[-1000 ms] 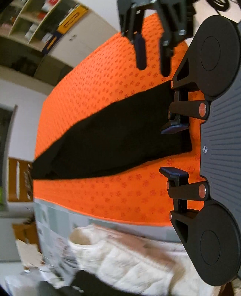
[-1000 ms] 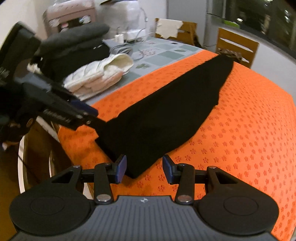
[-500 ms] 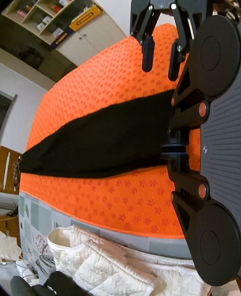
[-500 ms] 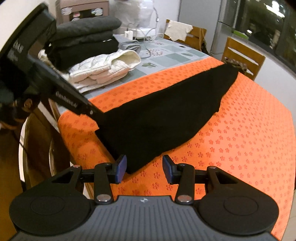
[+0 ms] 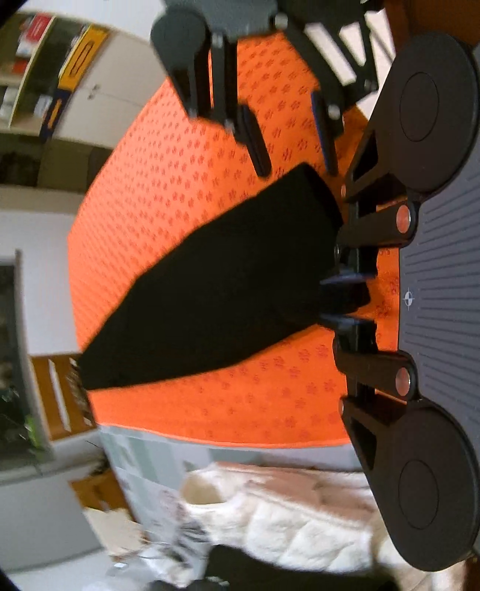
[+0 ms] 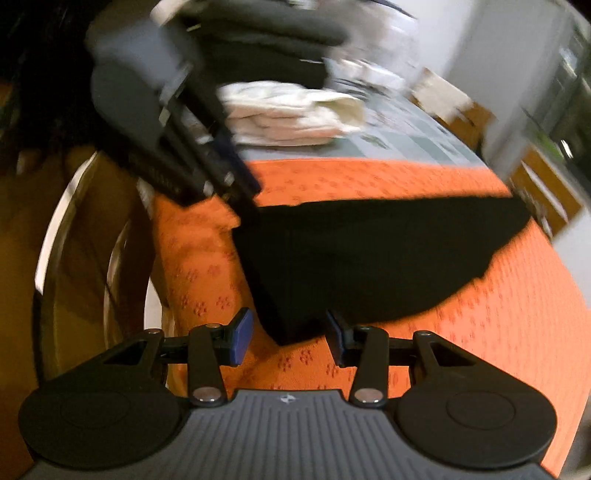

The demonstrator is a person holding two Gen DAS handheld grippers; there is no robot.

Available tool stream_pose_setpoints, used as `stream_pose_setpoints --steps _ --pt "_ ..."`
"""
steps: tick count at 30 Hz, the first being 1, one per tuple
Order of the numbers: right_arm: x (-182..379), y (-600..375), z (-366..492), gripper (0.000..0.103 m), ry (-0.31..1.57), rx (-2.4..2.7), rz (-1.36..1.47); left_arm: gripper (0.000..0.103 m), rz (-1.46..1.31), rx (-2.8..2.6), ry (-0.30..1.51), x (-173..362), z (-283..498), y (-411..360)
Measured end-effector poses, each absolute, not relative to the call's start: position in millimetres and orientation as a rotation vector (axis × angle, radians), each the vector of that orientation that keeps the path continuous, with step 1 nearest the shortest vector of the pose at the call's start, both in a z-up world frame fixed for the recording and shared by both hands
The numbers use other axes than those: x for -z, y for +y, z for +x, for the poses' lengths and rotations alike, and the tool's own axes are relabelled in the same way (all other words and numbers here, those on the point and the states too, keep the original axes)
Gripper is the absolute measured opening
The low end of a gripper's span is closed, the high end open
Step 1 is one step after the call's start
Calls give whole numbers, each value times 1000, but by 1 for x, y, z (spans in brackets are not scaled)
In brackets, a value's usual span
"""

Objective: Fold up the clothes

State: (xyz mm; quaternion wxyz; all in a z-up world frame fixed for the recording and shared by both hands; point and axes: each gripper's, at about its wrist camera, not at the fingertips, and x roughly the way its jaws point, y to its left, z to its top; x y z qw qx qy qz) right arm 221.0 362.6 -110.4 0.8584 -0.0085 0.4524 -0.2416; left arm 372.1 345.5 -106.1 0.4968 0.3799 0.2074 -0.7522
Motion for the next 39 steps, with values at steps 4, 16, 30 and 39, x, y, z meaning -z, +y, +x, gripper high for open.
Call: stream_pose_setpoints --steps 4,16,30,39 --pt "123 371 224 48 996 389 -217 49 979 1874 393 99 369 352" --pt "101 362 234 11 1006 364 -317 59 1078 2099 43 119 338 354" --pt "71 349 234 11 986 511 -146 63 1151 2088 -271 169 330 367" --pt "76 358 232 20 1003 492 -151 17 1166 1973 -466 185 329 362"
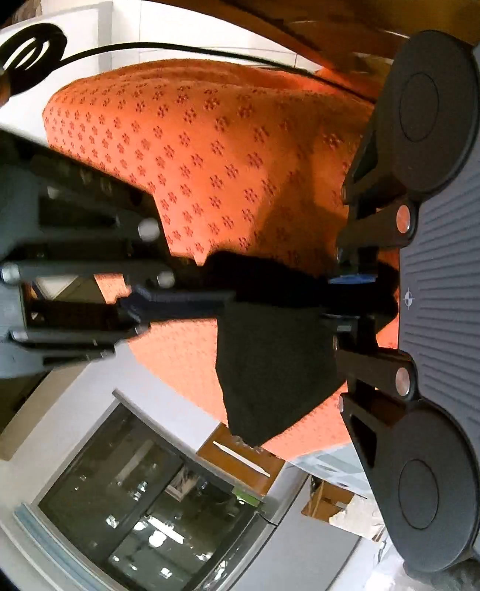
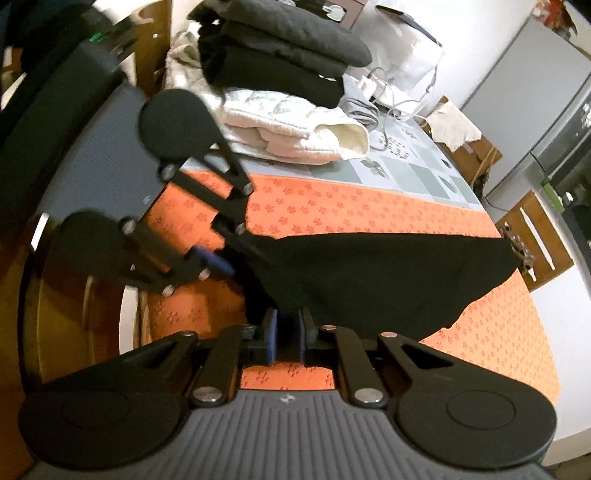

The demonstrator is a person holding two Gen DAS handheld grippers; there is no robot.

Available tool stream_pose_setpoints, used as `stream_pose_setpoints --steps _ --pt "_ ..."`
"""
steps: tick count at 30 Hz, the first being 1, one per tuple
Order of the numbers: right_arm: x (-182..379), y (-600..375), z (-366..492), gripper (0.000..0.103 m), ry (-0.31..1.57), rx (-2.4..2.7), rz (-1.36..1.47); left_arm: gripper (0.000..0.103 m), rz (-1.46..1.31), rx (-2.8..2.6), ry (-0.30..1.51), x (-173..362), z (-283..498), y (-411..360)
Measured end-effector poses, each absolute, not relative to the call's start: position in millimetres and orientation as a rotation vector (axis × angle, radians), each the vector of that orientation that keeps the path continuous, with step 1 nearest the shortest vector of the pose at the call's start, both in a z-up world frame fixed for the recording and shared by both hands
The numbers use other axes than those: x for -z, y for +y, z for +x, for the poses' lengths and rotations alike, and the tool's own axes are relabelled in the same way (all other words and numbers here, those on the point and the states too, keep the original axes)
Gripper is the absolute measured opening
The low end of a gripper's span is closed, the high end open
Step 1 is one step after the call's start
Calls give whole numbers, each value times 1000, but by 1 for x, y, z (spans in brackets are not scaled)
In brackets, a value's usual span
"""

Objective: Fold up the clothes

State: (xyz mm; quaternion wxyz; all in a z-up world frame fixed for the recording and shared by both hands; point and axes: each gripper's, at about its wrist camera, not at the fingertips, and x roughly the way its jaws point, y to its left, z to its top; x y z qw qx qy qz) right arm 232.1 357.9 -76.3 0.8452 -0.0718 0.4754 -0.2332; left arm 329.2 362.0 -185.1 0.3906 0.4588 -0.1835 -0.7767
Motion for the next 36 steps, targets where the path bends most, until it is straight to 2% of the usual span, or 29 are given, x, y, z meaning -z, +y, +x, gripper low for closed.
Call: stream_pose_setpoints --steps 1,3,7,8,9,11,13,14,15,17,19,20,21,29,36 --pt "78 362 232 26 1004 491 -168 17 1167 1977 -458 184 330 360" --pt "82 367 234 48 1002 483 -206 17 1166 1984 -439 180 331 355" --pt "98 372 241 51 1027 477 -272 17 1146 1995 -381 168 331 354" --pt "104 371 243 50 1029 490 -290 17 1139 1996 -368 163 332 352" --pt "109 367 244 44 1036 506 -307 17 1133 1998 -363 160 334 350" --pt "117 361 247 20 1058 544 -320 21 1121 2000 -359 157 337 346" --pt "113 355 248 17 1045 552 -282 33 1124 1999 -396 161 338 347" --pt "108 354 249 16 1029 557 -261 48 1127 1998 -419 163 339 348" --pt "102 352 249 16 1014 562 -240 53 1131 2003 -446 167 338 348" --pt "92 351 248 16 988 573 -214 53 1144 2013 -496 173 337 350" --pt "84 351 247 16 973 584 -204 48 1155 1999 -551 180 336 351" --pt "80 352 247 16 966 590 -199 28 1154 1982 -585 182 335 352" --pt "78 353 246 15 967 593 -196 17 1144 1959 -628 182 337 352" --pt "41 372 241 15 910 631 -166 16 1043 1928 -827 145 355 368" --pt "27 404 243 15 939 604 -131 16 1141 2010 -827 130 357 403"
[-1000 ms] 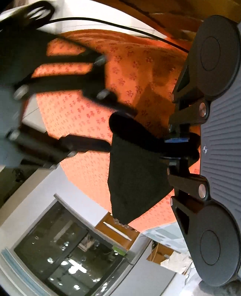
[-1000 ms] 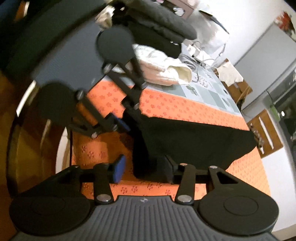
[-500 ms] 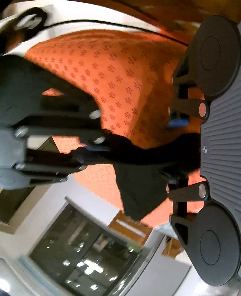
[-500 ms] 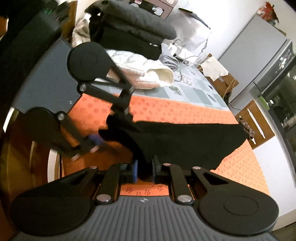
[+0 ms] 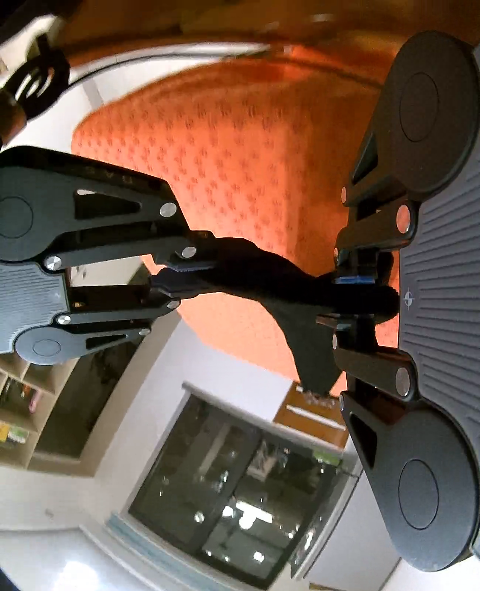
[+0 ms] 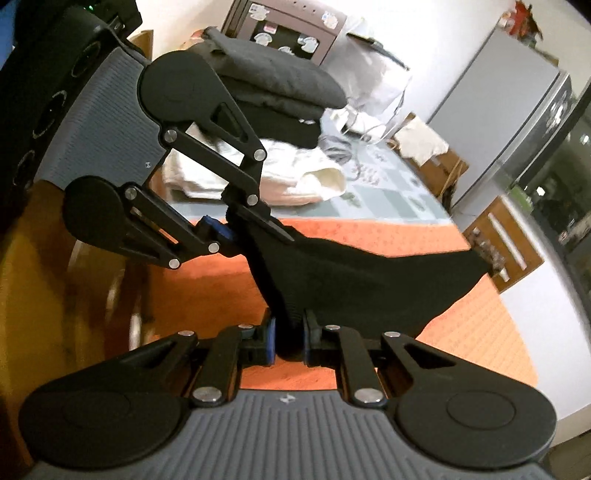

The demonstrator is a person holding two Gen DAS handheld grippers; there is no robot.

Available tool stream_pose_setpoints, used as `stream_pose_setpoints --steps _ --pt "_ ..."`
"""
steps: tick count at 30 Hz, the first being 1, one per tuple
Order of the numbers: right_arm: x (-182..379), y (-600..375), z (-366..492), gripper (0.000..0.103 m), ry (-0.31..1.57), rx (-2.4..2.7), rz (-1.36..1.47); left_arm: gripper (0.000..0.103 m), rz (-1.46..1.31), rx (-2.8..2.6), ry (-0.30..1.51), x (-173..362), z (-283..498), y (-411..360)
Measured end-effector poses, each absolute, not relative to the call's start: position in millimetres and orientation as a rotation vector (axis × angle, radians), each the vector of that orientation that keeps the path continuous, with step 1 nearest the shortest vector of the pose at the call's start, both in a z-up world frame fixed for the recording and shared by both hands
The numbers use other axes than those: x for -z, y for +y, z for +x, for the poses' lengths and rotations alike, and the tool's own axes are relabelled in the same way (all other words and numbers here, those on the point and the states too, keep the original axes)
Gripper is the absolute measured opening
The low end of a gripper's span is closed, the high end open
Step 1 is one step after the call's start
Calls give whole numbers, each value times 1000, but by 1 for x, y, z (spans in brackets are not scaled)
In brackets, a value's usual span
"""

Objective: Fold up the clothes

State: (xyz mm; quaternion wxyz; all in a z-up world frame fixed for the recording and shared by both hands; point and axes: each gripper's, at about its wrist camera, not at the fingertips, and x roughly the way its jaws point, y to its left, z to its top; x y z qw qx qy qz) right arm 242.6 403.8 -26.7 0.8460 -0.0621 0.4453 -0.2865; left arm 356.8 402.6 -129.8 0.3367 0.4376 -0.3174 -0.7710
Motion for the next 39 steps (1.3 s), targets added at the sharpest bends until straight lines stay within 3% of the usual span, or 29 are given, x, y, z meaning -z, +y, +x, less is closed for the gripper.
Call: stream_pose_setpoints --steps 9,17,21,27,39 --pt "59 402 246 16 989 548 76 17 1311 2160 -514 140 357 387" --pt "72 367 232 16 946 499 330 18 1355 2245 -71 123 366 341" --pt "76 346 219 16 900 485 479 20 1234 2264 279 118 382 305" --pt "87 309 204 18 826 504 634 25 1101 2182 647 121 401 272" --pt "129 280 153 21 491 668 1028 32 689 1991 1064 136 436 252"
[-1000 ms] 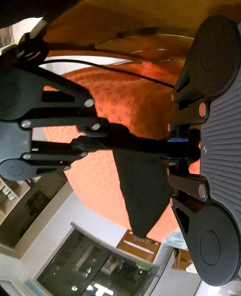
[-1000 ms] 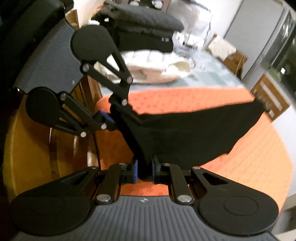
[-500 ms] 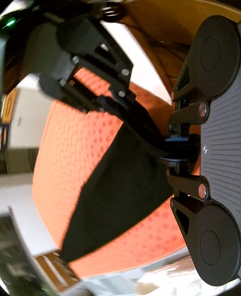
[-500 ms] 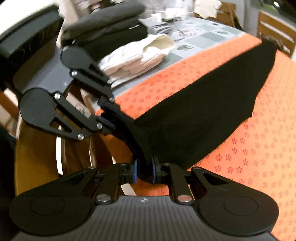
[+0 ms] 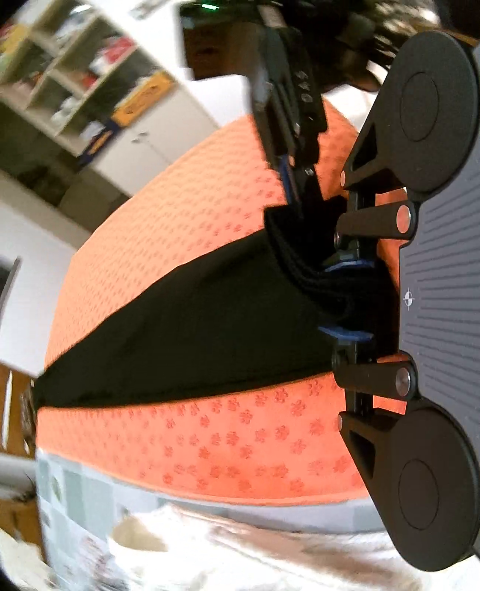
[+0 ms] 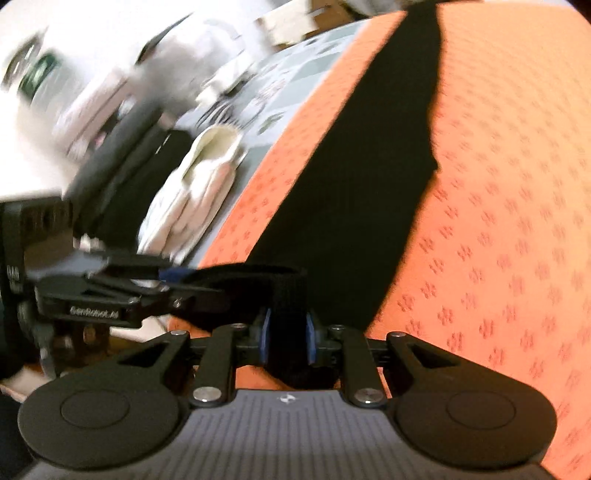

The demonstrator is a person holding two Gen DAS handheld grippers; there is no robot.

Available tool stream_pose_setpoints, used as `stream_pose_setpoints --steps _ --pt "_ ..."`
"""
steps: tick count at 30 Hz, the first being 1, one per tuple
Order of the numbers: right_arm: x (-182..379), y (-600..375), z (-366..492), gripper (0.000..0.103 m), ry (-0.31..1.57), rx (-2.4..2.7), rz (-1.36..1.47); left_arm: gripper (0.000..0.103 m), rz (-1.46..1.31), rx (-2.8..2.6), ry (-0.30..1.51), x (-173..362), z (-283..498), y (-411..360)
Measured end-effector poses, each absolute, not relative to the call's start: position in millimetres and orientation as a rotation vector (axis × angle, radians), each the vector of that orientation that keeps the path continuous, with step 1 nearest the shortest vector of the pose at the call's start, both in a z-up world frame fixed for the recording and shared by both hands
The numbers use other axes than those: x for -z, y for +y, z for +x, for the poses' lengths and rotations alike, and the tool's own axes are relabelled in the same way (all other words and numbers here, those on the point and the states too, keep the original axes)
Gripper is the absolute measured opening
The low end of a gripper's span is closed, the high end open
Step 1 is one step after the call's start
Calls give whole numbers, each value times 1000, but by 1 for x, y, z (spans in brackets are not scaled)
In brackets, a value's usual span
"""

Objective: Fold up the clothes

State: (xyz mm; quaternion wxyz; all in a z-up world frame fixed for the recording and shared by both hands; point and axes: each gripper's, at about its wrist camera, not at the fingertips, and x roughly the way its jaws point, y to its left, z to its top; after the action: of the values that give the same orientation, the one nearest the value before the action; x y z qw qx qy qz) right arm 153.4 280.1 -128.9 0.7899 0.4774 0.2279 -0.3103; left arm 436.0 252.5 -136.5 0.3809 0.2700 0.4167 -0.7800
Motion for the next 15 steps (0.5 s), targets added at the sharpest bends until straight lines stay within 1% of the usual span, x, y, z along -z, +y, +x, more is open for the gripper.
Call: stream_pose_setpoints --steps 4,7,8,10,13,15 --pt "148 284 143 21 360 707 1174 32 573 1941 1200 143 447 248" --pt "156 292 136 18 289 718 1256 32 536 1910 1276 151 448 238" --pt "157 295 135 16 275 722 1282 26 530 1904 1298 151 448 238" --pt "156 303 132 16 275 725 1315 23 527 1921 1336 147 447 239" --pt "155 308 129 15 317 747 1365 22 625 1950 1341 145 436 244" --pt "157 307 130 16 356 760 1366 22 679 1920 1314 151 431 244"
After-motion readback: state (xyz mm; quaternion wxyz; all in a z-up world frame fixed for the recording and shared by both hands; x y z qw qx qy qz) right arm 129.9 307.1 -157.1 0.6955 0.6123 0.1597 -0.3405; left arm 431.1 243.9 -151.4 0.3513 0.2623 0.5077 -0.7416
